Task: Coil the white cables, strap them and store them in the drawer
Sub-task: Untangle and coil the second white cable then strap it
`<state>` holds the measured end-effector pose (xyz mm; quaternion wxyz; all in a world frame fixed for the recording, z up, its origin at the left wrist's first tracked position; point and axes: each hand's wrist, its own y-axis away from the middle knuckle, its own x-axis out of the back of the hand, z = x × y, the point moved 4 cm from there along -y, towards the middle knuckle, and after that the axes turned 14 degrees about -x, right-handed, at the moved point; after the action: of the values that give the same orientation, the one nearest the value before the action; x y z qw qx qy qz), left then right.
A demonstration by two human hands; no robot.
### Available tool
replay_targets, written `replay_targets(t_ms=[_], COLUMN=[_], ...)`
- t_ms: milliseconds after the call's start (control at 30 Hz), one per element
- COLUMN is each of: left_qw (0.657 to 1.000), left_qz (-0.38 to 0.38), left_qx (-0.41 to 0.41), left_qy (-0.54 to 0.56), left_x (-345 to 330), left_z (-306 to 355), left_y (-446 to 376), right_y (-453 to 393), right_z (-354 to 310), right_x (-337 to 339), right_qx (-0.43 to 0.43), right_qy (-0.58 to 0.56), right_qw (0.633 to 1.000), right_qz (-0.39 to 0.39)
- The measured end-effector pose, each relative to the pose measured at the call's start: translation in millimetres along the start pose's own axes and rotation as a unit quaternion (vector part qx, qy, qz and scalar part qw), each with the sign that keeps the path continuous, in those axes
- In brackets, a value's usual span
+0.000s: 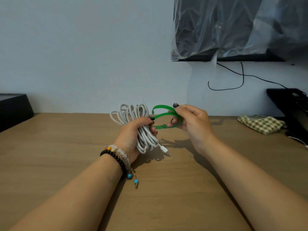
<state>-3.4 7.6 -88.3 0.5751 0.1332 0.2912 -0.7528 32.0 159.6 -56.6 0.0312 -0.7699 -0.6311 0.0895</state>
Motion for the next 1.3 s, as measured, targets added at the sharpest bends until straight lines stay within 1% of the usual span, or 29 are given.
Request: replay_targets(t_ms=[100,200,333,367,433,500,567,667,733,800,867,900,933,967,1033,1133,1200,1233,1300], left_qw=[1.000,0.999,0.990,0.988,0.984,0.977,0.976,0.981,0.981,0.981,0.983,0.985,0.987,0.989,0.995,0.992,0.988,0.987,0.985], left_qz=[-0.003,-0.012,-0.035,-0.043,-0.075,-0.111,-0.115,-0.071,-0.046,-0.025,0.006,0.021,0.037,0.055,0.082,0.105,0.115,0.118,0.122], left_qx=[-0.001,0.004,0.015,0.020,0.030,0.030,0.021,0.008,-0.005,-0.020,-0.033,-0.036,-0.037,-0.033,-0.019,-0.014,-0.023,-0.026,-0.029], left_qy=[0.022,0.045,0.134,0.145,0.159,0.180,0.186,0.178,0.187,0.192,0.181,0.170,0.154,0.131,0.058,-0.062,-0.103,-0.110,-0.115], left_x=[-0.3,-0.4,-1.1,-1.5,-3.8,-6.3,-4.8,-0.9,1.4,4.6,9.4,11.8,13.8,16.4,21.3,27.6,30.8,31.5,31.3], left_z=[0.5,0.0,3.0,3.7,5.0,7.3,9.4,10.3,11.3,14.2,17.5,18.5,18.5,16.9,11.9,6.3,5.4,5.4,5.7], left_y=[0.3,-0.1,-1.6,-1.1,1.2,2.7,0.9,-2.4,-4.2,-5.8,-8.2,-9.1,-9.6,-9.7,-9.7,-10.0,-11.7,-12.1,-12.3], right_y=[-8.2,-15.0,-21.4,-22.3,-22.5,-20.0,-16.2,-12.9,-16.1,-19.4,-19.2,-19.4,-21.5,-24.1,-28.3,-26.7,-22.5,-20.1,-15.7], right_z=[9.3,14.2,16.4,18.0,19.6,17.4,12.4,5.5,6.2,11.5,18.5,22.3,25.7,27.2,24.2,14.9,12.3,12.2,10.9], right_x=[5.1,10.7,18.0,18.3,18.5,23.2,31.9,40.3,44.4,57.4,75.7,82.7,86.6,86.5,73.9,43.7,29.5,24.9,18.7], right_qx=[-0.036,-0.072,-0.105,-0.111,-0.114,-0.106,-0.090,-0.059,-0.040,-0.041,-0.057,-0.065,-0.069,-0.065,-0.047,-0.047,-0.057,-0.062,-0.067], right_qy=[-0.036,-0.146,-0.326,-0.356,-0.383,-0.376,-0.323,-0.238,-0.208,-0.142,-0.084,-0.087,-0.100,-0.123,-0.167,-0.164,-0.139,-0.120,-0.081], right_qw=[0.998,0.986,0.939,0.927,0.916,0.918,0.936,0.960,0.964,0.955,0.924,0.910,0.908,0.915,0.941,0.977,0.987,0.991,0.994], right_qz=[0.025,0.030,0.031,0.031,0.041,0.066,0.104,0.133,0.160,0.257,0.370,0.399,0.401,0.378,0.290,0.131,0.046,0.019,-0.008])
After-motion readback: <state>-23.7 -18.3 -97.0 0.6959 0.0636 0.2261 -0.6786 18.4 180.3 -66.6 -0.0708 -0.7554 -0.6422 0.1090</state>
